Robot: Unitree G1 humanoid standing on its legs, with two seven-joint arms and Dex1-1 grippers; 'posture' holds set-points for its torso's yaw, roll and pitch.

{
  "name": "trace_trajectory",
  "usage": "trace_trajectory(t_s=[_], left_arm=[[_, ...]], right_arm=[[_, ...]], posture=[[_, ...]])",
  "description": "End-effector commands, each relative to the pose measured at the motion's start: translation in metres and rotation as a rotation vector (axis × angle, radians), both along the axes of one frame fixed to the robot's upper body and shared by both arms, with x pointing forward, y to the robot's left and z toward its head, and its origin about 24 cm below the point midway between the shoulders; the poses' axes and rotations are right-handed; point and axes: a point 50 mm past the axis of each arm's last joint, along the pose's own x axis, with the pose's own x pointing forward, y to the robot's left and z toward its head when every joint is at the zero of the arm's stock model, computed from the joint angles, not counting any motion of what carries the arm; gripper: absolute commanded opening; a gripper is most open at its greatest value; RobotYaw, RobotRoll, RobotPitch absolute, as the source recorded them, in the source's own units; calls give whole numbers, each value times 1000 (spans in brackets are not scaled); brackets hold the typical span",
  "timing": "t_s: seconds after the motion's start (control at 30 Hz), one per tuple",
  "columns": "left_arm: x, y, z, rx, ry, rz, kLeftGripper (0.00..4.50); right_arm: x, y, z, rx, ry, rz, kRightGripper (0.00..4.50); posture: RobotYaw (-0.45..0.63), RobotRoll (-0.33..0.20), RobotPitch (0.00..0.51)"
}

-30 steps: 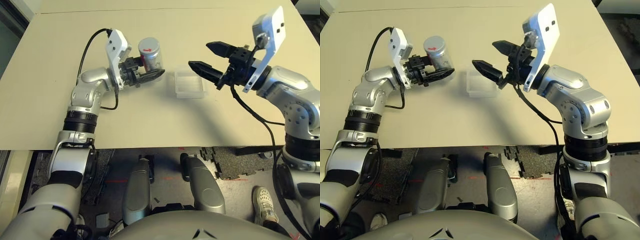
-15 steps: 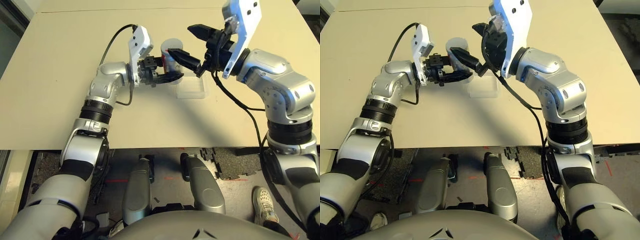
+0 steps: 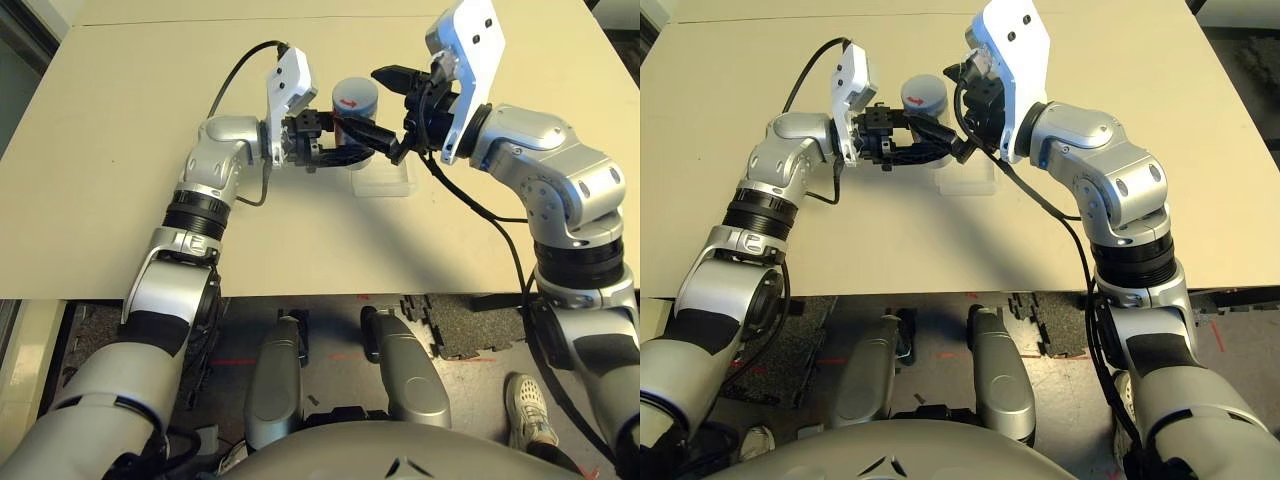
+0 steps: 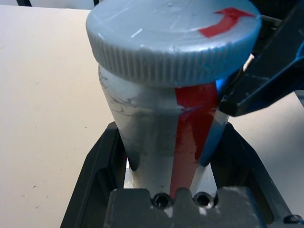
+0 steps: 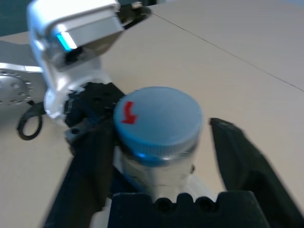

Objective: Pour the medicine from the bottle into the box.

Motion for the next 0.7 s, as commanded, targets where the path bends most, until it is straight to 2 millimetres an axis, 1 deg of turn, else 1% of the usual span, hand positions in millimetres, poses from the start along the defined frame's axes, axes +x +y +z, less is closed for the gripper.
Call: trace_trajectory(t_s=[0.03, 0.3, 0.43, 0.57, 0.63, 0.67, 0.7], left_arm=[[0, -1, -5, 23, 10, -10, 2678], [-1, 3, -11, 32, 23, 1, 2678], [-4, 1, -12, 34, 29, -21, 2678], [-6, -1, -10, 32, 28, -36, 2677], [-7, -2, -9, 30, 27, -36, 2677], [-7, -2, -9, 28, 27, -34, 2677], [-7, -1, -9, 27, 27, -31, 2677]], right_arm=[[-3, 0, 6, 5, -20, 3, 2702], [-5, 2, 13, 54, -32, 23, 2702], [-5, 2, 15, 90, -20, 60, 2702], [-5, 0, 17, 71, -31, 105, 2702], [-3, -1, 19, 63, -34, 118, 3445], [-2, -2, 20, 63, -35, 123, 3660], [-1, -1, 21, 62, -36, 127, 4006]], posture=[[-124, 0, 216], [-123, 0, 220], [-118, 0, 223], [-113, 0, 223], [-113, 0, 223], [-113, 0, 223], [-104, 0, 223]])
